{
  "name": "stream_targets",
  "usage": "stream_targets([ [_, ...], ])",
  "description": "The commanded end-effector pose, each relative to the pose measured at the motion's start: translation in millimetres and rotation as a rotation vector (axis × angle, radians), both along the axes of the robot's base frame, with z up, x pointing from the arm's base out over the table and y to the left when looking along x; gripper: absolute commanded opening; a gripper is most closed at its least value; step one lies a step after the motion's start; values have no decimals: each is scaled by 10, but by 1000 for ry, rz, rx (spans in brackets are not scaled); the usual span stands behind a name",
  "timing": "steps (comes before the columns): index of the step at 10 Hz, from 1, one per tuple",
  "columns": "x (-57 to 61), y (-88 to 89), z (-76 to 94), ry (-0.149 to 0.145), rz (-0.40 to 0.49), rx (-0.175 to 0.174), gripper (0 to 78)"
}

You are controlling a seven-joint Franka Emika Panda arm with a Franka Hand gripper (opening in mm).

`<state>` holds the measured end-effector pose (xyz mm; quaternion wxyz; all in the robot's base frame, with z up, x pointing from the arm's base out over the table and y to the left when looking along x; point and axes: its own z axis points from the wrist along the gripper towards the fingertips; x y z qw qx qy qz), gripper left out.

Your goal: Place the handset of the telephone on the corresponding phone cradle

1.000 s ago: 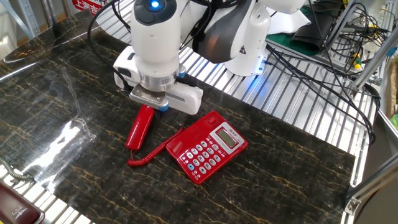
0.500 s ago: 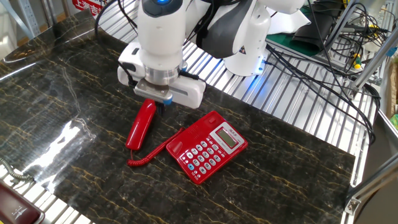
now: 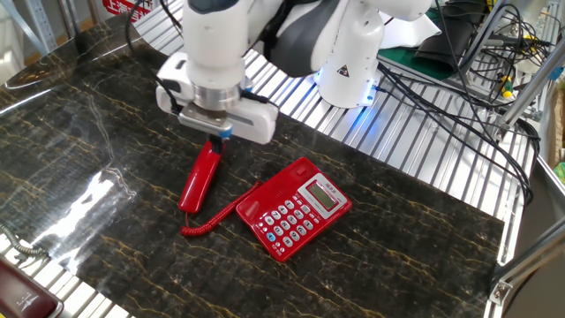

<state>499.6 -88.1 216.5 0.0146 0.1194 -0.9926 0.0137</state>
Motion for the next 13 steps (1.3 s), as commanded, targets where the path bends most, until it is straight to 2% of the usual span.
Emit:
stream_targets([
  [1,18,-173,-155,-33,2,-19,0],
  [2,18,-173,-155,-31,3,-62,0],
  [3,18,-173,-155,-31,3,-67,0],
  [4,18,-173,-155,-30,2,-48,0],
  [5,18,-173,-155,-29,-1,-9,0],
  [6,18,-173,-155,-35,-3,3,0],
  [7,18,-173,-155,-24,-8,25,0],
  [8,18,-173,-155,-22,-11,31,0],
  [9,18,-173,-155,-28,-45,7,0],
  [11,18,-173,-155,-25,-47,9,0],
  [12,-20,-260,-217,-33,-4,9,0],
  [13,-77,-388,-308,-56,2,11,0],
])
